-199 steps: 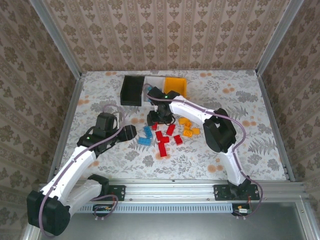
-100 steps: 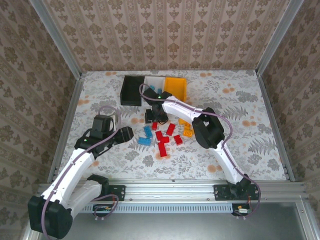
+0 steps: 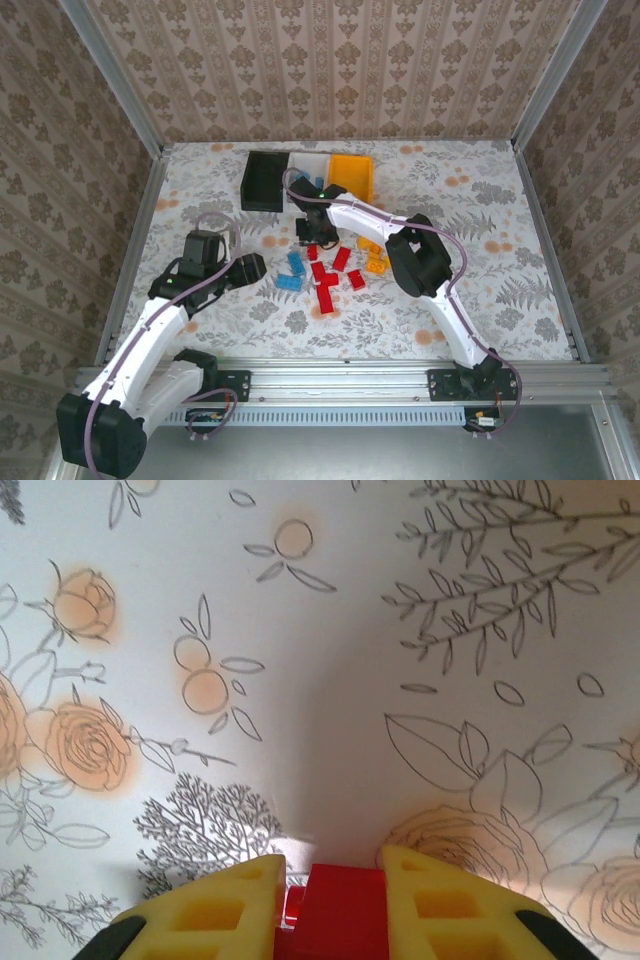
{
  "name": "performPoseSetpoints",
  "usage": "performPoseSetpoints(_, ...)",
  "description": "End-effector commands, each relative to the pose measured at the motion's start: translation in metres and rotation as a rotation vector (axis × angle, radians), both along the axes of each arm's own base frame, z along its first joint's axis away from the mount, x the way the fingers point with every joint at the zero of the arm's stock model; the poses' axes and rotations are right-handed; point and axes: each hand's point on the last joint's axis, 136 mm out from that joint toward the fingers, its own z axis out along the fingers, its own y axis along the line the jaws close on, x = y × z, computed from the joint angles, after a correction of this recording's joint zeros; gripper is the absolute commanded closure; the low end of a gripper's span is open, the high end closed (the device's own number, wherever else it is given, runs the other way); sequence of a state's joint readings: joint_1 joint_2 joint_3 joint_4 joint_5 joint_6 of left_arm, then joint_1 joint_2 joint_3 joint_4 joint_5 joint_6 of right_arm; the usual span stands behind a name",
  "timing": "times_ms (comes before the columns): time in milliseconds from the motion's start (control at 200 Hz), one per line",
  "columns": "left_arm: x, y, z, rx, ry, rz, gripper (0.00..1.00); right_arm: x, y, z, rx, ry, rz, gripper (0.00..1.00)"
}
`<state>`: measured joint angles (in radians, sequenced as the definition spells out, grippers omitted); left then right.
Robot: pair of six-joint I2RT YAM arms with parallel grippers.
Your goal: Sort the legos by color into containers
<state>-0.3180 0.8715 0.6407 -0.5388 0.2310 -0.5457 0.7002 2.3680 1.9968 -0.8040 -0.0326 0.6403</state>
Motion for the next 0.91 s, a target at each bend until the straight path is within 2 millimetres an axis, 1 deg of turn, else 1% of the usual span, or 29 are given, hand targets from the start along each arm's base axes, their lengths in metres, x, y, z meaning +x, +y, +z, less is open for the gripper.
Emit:
performPoseSetpoints(0,-0.003,0.002,0.001,0.001,-0.011,-0.010,0.27,-0.001,-0.005,0.021,0.033,-0.028,-0.029,0.78)
performPoseSetpoints(85,-0.003,0.002,0.004,-0.007,-0.018,-0.006,0.27,0.001,0.002,0.039,0.110,-0.059,-0.029,0.78)
performPoseSetpoints(225,0.002,0.001,0.015,-0.033,-0.045,0.005,0.27,0.011,0.021,0.082,0.290,-0.128,-0.019,0.78)
performPoseSetpoints(280,0.004,0.001,0.020,-0.043,-0.056,0.006,0.27,0.016,0.025,0.095,0.348,-0.136,-0.024,0.78)
performPoseSetpoints(340,0.007,0.001,0.025,-0.052,-0.065,0.008,0.27,0.028,0.032,0.112,0.426,-0.171,-0.031,0.78)
performPoseSetpoints(500,0.013,0.001,0.032,-0.070,-0.077,0.014,0.27,0.057,0.051,0.141,0.580,-0.256,-0.022,0.78)
performPoseSetpoints(625,0.016,-0.002,0.037,-0.098,-0.084,0.007,0.27,0.083,0.064,0.155,0.638,-0.350,0.002,0.78)
performPoseSetpoints(700,0.017,-0.003,0.039,-0.115,-0.090,0.005,0.27,0.098,0.072,0.160,0.674,-0.402,0.011,0.78)
performPoseSetpoints(780,0.018,-0.002,0.040,-0.139,-0.094,0.009,0.27,0.113,0.078,0.161,0.696,-0.464,0.019,0.78)
performPoseSetpoints(900,0.021,0.002,0.040,-0.166,-0.087,0.023,0.27,0.135,0.089,0.151,0.715,-0.510,0.022,0.77)
